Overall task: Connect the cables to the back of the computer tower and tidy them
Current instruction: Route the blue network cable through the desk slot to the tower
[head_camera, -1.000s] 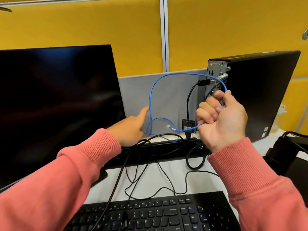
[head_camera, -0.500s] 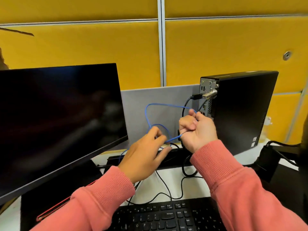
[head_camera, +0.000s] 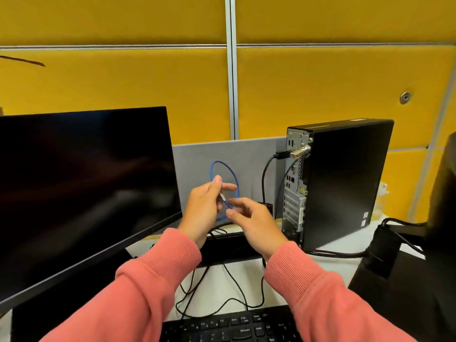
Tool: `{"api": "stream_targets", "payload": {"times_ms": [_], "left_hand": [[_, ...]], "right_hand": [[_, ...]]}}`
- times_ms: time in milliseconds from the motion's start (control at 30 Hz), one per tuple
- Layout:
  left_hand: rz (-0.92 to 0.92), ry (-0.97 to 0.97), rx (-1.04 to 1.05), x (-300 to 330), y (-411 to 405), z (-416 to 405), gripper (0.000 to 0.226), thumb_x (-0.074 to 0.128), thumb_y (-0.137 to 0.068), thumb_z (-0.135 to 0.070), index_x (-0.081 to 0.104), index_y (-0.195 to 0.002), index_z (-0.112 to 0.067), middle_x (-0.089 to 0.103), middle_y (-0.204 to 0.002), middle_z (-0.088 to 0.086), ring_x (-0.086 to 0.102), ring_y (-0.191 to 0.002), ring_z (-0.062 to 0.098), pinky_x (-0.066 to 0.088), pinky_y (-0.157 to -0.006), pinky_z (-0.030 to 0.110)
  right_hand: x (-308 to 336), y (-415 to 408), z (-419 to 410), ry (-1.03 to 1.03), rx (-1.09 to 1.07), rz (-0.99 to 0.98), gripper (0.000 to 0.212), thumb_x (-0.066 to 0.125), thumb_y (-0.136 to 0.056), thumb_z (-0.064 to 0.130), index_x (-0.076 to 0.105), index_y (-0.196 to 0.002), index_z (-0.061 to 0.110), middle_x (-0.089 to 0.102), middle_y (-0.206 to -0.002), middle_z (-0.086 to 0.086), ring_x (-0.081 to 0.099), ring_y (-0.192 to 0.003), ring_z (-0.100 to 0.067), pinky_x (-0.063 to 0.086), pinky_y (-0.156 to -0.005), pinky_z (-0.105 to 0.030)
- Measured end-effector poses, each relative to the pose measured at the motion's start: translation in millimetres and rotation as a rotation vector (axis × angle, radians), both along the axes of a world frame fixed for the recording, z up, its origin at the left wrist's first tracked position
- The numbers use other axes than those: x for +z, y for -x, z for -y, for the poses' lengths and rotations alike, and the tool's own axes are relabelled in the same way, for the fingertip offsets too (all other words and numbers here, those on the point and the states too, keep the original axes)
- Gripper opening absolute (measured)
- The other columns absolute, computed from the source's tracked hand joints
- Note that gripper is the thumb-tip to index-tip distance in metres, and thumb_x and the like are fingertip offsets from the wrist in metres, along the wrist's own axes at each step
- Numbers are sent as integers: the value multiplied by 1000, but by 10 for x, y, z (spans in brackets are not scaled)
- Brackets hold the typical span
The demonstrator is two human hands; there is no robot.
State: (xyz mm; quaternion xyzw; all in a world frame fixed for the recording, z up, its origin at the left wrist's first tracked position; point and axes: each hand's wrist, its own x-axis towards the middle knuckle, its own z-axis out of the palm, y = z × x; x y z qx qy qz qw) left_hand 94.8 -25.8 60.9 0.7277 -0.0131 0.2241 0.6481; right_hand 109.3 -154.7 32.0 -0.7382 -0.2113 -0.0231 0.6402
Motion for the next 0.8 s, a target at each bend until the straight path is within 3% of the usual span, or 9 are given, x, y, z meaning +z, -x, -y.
{"api": "stream_targets", "payload": {"times_ms": [133,233,300,400,433,500,600,700,800], "left_hand": [[-76,229,-52,19,-136,-55,44,43,-110,-34,78,-103,-9,56,-68,1,54,-52,8,45,-52,20],[-137,343,-113,-19,-146,-49,41,46,-109,-31,77,-104,-4,62,-73,3,63,-59,11,54,-62,21],[-189,322,-133,-52,-110,-36,40,52,-107,-32,76,-99,-1,61,-71,5,63,-56,13,54,-58,21],[-151,-231,113,-113,-69,-84,55,67,-93,-51,67,-65,-4,50,-55,3,45,-45,13,44,-53,25],[-58,-425,236,-130,-67,-119,60,72,-88,-55,58,-56,-5,45,-49,-1,39,-45,12,40,-54,28],[168,-584,353,-123,-66,-163,55,78,-83,-50,51,-56,-13,40,-48,-7,35,-49,10,36,-55,30],[441,-831,271,-64,-52,-111,16,77,-89,-35,65,-87,-23,56,-83,-8,54,-78,10,45,-71,31],[559,-1174,106,-59,-85,-17,31,65,-96,-26,62,-127,-24,59,-116,-5,55,-110,17,41,-96,32],[534,-1189,-5,-97,-168,113,30,56,-103,-30,59,-132,-26,58,-110,-7,56,-104,15,40,-98,27]], "right_hand": [[-81,-3,130,-117,-55,3,17,56,-100,10,73,-98,6,65,-73,-4,58,-61,-11,45,-59,-18],[-66,23,231,-286,-108,-12,12,62,-97,8,73,-102,11,72,-78,-6,62,-63,-12,50,-61,-23],[-38,31,282,-435,-137,-31,9,66,-94,4,71,-102,5,74,-80,-10,64,-66,-13,53,-63,-22],[0,9,358,-516,-202,-7,7,69,-92,5,71,-99,4,74,-78,-11,64,-66,-16,54,-65,-25],[7,2,376,-521,-216,1,6,70,-92,7,72,-97,5,73,-77,-11,63,-65,-16,54,-65,-26],[3,-22,389,-545,-238,-1,5,71,-91,8,73,-95,5,72,-75,-12,61,-62,-17,53,-64,-27],[-22,-44,383,-564,-266,-24,5,74,-90,11,75,-93,7,72,-73,-11,60,-61,-15,53,-63,-26],[-36,-64,383,-561,-269,-28,7,75,-89,13,76,-93,8,72,-74,-11,61,-62,-15,53,-65,-27],[-24,-66,415,-618,-248,-12,7,74,-89,10,76,-95,8,72,-77,-10,63,-67,-16,54,-68,-26]]}}
